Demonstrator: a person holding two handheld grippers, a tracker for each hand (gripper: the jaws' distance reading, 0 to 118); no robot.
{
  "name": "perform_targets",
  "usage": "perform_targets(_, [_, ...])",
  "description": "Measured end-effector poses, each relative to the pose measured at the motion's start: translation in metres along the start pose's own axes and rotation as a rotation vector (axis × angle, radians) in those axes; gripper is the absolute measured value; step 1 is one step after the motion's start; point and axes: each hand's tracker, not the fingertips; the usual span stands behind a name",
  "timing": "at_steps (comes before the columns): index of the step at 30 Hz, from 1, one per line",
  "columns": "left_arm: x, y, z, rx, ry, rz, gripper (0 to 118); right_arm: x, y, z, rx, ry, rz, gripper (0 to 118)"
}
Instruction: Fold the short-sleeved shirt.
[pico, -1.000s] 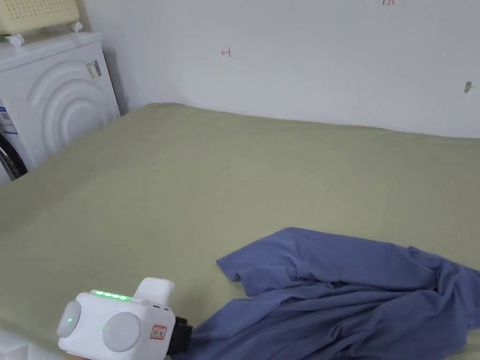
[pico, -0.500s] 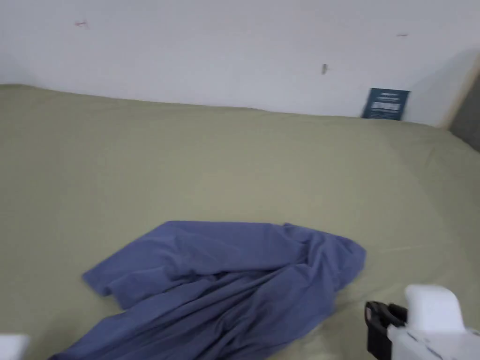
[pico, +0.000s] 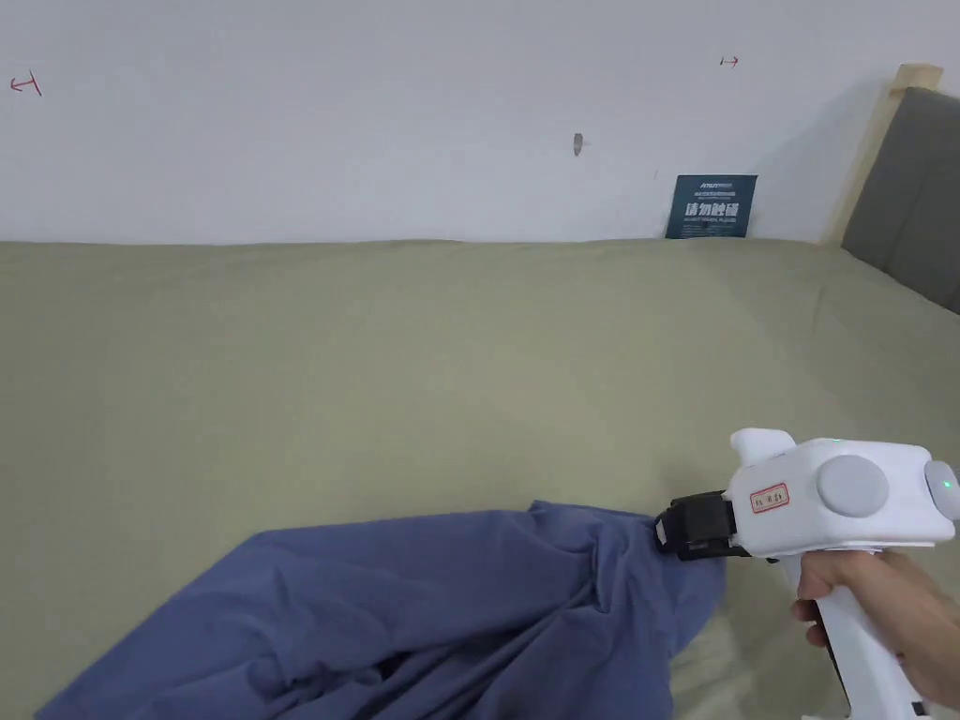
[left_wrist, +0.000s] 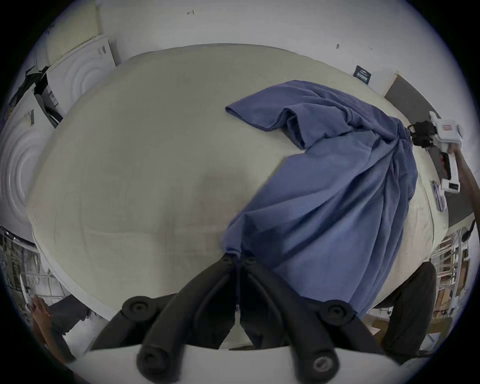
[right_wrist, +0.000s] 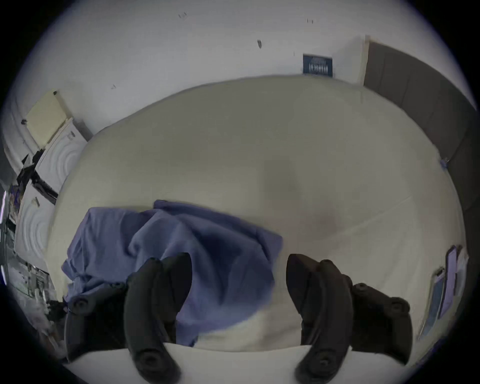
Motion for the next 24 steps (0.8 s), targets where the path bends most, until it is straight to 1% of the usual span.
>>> perform_targets(2, [-0.001,0.004,-0.001,-0.006,0.004,-0.004,0,0.004,0.005,-0.02,-0.033,-0.019,0.003,80])
perform_targets(4, [0.0,0.004,-0.002,-0.013,0.003,-0.001,0,0.004,-0.001,-0.045,-0.147,-0.082,0.05,80])
perform_targets(5, [0.001,0.004,-0.002,-0.015,0.003,0.002,0,0.003,-0.005,-0.049,-0.143,-0.11,0.066,78])
perform_targets(6, [-0.002,0.004,-0.002,-0.016,0.006,-0.002,0,-0.002,-0.007,-0.042,-0.08,-0.106,0.09,77])
perform_targets(7, [-0.002,0.005,-0.002,-0.016,0.007,-0.004,0,-0.008,-0.01,-0.037,-0.095,-0.125,0.079,66])
perform_targets(8, [-0.002,0.006,-0.001,-0.017,0.007,-0.002,0,-0.012,-0.008,-0.026,-0.091,-0.11,0.095,11])
perform_targets(9, [-0.004,0.007,0.0,-0.018,0.003,0.001,0,-0.013,-0.009,-0.017,-0.083,-0.033,0.12,8])
perform_targets(10, [-0.006,0.009,0.005,-0.019,-0.007,0.019,0,-0.019,-0.014,-0.006,-0.066,-0.073,0.107,8])
perform_targets(11, [-0.008,0.01,0.008,-0.005,-0.013,0.041,0,-0.026,-0.015,0.006,-0.039,-0.068,0.135,8])
perform_targets(12, [-0.011,0.013,0.015,0.022,-0.002,0.068,0,-0.03,-0.018,0.021,-0.019,-0.048,0.181,8])
perform_targets(13, [-0.013,0.017,0.023,0.037,0.002,0.072,0,-0.033,-0.02,0.037,0.015,-0.047,0.201,8])
perform_targets(17, [-0.019,0.046,0.085,0.187,-0.001,0.077,0,-0.031,-0.022,0.128,0.178,-0.026,0.207,8])
perform_targets(19, [-0.017,0.066,0.122,0.269,0.025,0.053,0,-0.027,-0.019,0.175,0.238,0.002,0.178,8])
perform_targets(20, [-0.017,0.075,0.136,0.301,0.045,0.042,0,-0.027,-0.021,0.193,0.266,0.021,0.178,8])
perform_targets(22, [-0.02,0.095,0.168,0.38,0.083,0.035,0,-0.03,-0.027,0.233,0.312,0.014,0.194,8])
perform_targets(24, [-0.023,0.113,0.195,0.431,0.083,0.053,0,-0.04,-0.034,0.278,0.381,-0.007,0.217,8])
